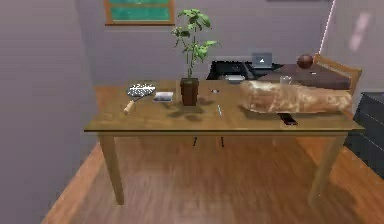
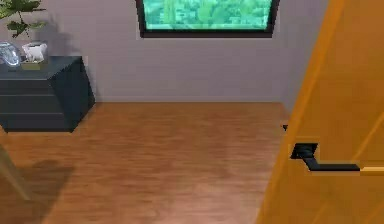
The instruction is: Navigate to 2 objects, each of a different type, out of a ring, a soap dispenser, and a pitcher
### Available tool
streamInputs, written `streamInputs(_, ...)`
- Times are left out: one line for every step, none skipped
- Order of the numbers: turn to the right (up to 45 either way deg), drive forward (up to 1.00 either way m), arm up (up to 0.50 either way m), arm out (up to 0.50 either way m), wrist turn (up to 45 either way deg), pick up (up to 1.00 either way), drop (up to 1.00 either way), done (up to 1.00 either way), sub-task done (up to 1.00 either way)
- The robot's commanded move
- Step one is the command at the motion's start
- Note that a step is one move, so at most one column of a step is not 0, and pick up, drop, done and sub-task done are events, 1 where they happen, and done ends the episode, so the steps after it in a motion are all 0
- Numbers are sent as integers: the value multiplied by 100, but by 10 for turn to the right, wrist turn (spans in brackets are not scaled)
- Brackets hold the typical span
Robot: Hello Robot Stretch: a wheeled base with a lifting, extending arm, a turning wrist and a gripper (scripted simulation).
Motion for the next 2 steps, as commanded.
streamInputs(450,0,0,0,0,0,0,0,0)
streamInputs(90,0,0,0,0,0,0,0,0)
